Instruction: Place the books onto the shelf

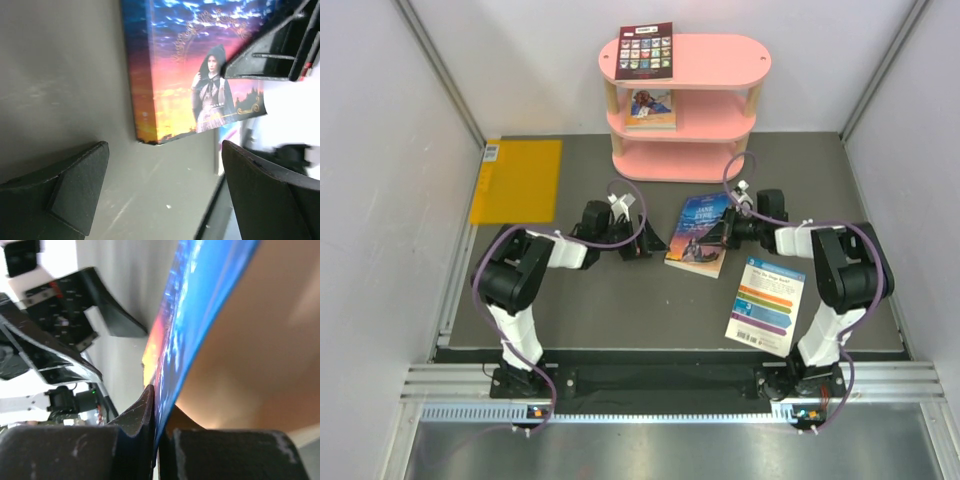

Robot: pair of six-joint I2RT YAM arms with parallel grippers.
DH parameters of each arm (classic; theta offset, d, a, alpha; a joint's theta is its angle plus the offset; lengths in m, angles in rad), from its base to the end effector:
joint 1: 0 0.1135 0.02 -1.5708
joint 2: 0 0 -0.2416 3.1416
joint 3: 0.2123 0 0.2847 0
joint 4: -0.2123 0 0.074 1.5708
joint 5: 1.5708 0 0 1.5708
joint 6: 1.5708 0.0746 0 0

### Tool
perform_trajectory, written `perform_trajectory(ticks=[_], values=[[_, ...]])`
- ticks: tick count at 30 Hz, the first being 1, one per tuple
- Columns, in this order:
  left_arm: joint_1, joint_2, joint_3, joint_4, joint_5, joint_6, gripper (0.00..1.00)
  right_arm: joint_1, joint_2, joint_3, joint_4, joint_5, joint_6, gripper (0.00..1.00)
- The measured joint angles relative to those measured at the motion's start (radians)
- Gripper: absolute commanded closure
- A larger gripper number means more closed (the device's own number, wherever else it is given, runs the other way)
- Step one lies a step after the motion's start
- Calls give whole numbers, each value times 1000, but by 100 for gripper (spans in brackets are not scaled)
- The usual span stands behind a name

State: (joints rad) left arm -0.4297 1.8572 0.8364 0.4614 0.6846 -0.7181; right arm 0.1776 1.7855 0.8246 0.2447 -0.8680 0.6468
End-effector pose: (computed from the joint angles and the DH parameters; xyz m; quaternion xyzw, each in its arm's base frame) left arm 0.3409 -0.2081 0.0694 0.0425 0.8389 -0.4943 0.2238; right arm 0.3563 0.1218 0.0755 0.0225 0.8436 0.5013 0.1912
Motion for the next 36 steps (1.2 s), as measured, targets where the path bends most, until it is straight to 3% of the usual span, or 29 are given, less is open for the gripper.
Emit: perform_trajectory(ticks=[7,27,36], values=[[-6,46,-67,206,101,-157,1,0,-30,0,9,-40,32,100],[-107,150,-44,415,108,-330,1,4,-77,51,32,-81,141,100],[-103,220,-132,748,58,-548,1,3,-106,68,6,-82,139,100]])
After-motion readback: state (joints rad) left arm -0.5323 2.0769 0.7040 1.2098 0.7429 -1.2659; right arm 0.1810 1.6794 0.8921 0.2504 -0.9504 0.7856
